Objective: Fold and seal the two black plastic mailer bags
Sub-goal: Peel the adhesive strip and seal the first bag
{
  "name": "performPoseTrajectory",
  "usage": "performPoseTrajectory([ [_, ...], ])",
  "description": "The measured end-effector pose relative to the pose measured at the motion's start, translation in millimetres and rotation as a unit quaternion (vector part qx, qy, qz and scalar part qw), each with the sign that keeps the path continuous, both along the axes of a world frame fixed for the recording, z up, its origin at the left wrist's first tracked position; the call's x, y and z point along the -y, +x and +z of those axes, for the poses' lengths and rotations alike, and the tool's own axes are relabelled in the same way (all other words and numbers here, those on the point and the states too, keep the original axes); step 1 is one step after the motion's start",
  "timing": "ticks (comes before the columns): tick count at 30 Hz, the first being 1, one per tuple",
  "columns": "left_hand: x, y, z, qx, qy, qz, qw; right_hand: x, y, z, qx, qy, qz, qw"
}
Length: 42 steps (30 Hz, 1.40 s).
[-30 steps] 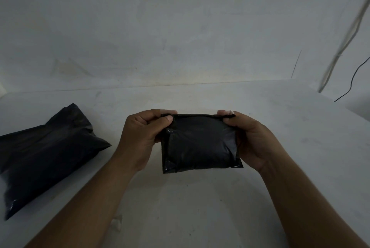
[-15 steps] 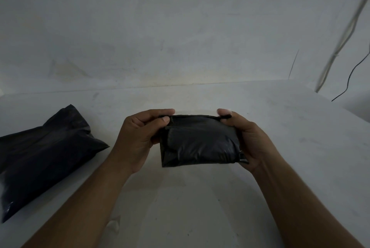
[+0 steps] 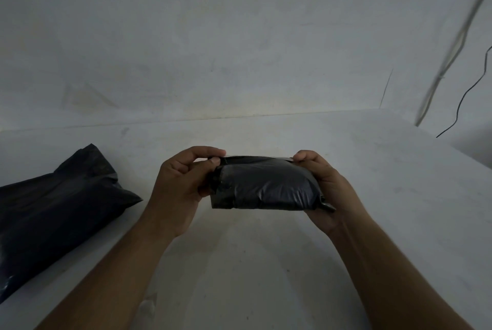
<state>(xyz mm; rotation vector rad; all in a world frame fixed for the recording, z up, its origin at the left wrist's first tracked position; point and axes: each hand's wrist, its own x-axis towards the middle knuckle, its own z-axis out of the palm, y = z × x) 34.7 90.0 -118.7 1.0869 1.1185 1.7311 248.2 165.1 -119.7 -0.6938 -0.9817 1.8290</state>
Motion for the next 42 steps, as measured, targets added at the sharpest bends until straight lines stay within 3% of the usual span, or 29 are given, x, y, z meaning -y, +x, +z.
performPoseTrajectory([
  [8,0.8,-0.8,1.5,0.003,0.007,-0.015,1.0,1.8,-2.1,0.1,-0.019,0.024,-0.012,0.999],
  [18,9.8,-2.9,9.6,-0.073,0.015,-0.048,0.996,3.3,9.6,4.6,0.009,0.157,-0.033,0.987],
  [26,10.0,-5.5,3.7,-0.138,0.035,-0.048,0.989,-0.1,18.9,2.7,0.026,0.203,-0.01,0.979],
  [38,5.5,-3.8,-5.2,-0.168,0.02,-0.023,0.985,-0.8,19.6,-1.6,0.118,0.281,-0.014,0.953],
  [42,4.9,-5.6,-5.7,-0.133,-0.013,-0.035,0.99,0.2,20.7,-0.5,0.145,0.279,-0.031,0.949],
])
